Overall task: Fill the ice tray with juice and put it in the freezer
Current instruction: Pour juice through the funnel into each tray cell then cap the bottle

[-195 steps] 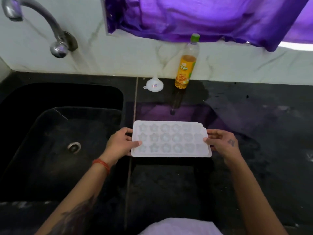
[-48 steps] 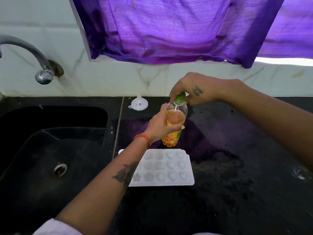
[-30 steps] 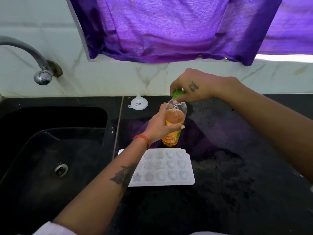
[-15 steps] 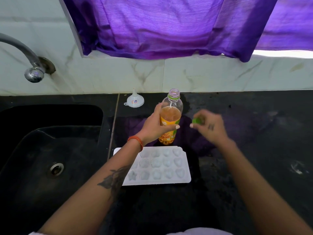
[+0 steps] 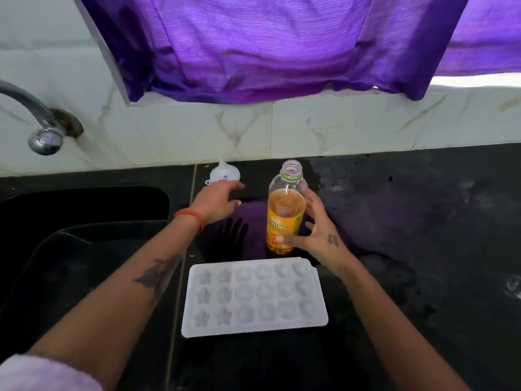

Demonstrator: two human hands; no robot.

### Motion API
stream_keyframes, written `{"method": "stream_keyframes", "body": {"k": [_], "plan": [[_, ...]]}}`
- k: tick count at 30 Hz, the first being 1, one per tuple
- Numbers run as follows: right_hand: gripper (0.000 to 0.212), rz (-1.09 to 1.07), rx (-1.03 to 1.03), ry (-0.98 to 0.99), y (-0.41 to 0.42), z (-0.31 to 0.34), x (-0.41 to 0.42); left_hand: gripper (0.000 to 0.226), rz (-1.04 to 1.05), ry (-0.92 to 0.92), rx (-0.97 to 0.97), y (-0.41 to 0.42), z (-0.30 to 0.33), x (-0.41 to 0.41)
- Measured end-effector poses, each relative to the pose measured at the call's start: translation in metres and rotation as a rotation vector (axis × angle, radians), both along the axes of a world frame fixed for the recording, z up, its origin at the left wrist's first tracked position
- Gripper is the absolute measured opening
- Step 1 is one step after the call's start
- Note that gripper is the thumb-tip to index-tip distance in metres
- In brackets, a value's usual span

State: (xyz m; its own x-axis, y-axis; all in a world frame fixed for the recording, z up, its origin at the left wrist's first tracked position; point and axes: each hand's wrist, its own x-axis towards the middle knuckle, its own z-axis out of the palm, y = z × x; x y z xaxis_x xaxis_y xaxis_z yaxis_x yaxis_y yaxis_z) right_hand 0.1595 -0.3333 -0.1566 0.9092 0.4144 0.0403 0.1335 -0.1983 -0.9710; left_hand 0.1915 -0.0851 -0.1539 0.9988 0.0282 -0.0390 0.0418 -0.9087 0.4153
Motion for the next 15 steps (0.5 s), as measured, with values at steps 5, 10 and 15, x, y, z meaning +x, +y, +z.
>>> {"method": "stream_keyframes", "body": {"k": [5, 10, 15], "plan": [[0.118, -0.176, 0.116, -0.03, 0.036, -0.003, -0.008, 0.066, -0.07, -0.07, 0.287, 0.01, 0.002, 0.053], [0.089, -0.314, 0.123, -0.131, 0.042, -0.017, -0.002, 0.079, -0.182, 0.13, 0.813, 0.019, -0.006, 0.094], [0.086, -0.323, 0.119, -0.157, 0.045, -0.021, 0.003, 0.031, -0.185, 0.319, 0.987, 0.012, 0.0, 0.121]]}}
